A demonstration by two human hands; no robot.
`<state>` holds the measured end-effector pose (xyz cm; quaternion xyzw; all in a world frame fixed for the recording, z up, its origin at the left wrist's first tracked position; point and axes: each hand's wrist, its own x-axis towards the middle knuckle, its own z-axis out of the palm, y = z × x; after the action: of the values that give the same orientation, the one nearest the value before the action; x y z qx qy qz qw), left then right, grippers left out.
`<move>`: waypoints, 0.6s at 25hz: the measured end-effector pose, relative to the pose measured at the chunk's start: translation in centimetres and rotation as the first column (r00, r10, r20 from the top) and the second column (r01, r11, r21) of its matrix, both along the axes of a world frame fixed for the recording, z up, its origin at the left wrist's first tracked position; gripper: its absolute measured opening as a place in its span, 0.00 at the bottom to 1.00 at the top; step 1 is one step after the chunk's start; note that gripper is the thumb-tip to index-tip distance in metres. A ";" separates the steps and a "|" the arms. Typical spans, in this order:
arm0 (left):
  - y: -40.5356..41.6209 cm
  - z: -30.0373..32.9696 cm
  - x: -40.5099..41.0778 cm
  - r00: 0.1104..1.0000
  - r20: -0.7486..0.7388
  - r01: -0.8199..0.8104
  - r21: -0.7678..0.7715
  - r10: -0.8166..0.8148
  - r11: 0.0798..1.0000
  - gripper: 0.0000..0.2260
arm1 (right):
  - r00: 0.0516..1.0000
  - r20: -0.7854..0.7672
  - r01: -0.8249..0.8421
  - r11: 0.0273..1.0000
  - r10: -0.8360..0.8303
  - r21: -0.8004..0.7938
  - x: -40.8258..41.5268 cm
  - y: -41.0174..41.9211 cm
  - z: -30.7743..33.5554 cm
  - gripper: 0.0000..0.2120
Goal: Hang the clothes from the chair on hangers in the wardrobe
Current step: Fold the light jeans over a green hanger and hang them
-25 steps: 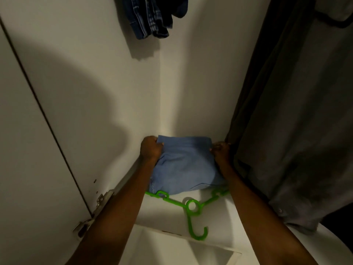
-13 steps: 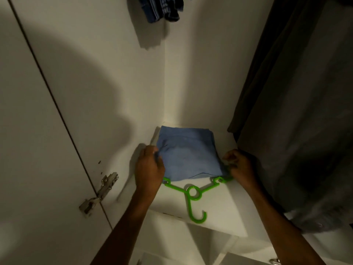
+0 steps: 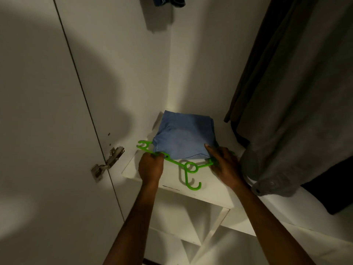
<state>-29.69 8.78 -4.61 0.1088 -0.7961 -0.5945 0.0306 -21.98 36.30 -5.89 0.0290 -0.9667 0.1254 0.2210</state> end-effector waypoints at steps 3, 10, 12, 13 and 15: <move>0.4 -1.1 0.7 0.992 -0.122 0.047 0.270 -0.014 0.962 0.13 | 1.000 -0.015 0.022 1.000 -0.022 -0.010 0.3 -0.4 0.0 0.39; -2.2 -0.4 -1.9 0.956 -0.262 0.239 0.444 -0.130 0.863 0.16 | 0.993 -0.042 0.095 0.957 -0.111 -0.273 0.8 -2.1 1.5 0.14; -2.1 1.6 -1.9 0.952 -0.290 0.232 0.479 -0.097 0.846 0.14 | 0.988 -0.118 0.056 0.934 -0.103 -0.352 1.0 -1.9 2.1 0.07; -2.1 2.8 -2.0 0.946 -0.318 0.225 0.485 -0.069 0.845 0.12 | 0.985 -0.157 0.015 0.937 -0.075 -0.350 1.2 -1.6 2.6 0.14; -2.0 5.8 -2.3 0.926 -0.378 0.181 0.480 0.016 0.859 0.09 | 0.956 -0.291 -0.064 0.952 -0.028 -0.300 1.5 -0.7 4.4 0.19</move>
<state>-31.98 6.81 1.23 -0.0355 -0.5957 -0.7927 0.1241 -20.45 35.55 -1.50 0.0216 -0.8920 0.2700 0.3620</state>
